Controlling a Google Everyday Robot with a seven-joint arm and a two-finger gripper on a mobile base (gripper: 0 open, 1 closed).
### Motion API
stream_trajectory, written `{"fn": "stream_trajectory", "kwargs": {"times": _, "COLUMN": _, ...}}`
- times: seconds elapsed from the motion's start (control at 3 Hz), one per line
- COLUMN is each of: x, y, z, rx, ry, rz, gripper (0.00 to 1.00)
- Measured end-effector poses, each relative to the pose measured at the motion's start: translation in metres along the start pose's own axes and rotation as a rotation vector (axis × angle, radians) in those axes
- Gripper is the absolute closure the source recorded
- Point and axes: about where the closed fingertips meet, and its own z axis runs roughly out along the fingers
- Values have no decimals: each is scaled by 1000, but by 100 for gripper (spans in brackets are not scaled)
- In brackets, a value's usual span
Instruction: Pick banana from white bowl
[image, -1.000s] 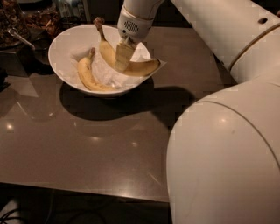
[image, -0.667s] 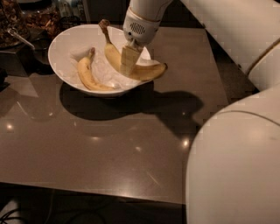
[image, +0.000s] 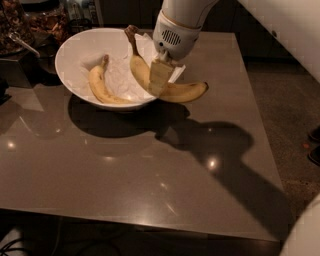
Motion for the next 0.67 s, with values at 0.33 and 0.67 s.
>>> {"fn": "stream_trajectory", "kwargs": {"times": 0.33, "x": 18, "y": 16, "z": -5, "rx": -9, "ry": 8, "rz": 33, "gripper": 100}}
{"fn": "stream_trajectory", "kwargs": {"times": 0.67, "x": 36, "y": 31, "z": -3, "rx": -25, "ry": 15, "rz": 77, "gripper": 100}}
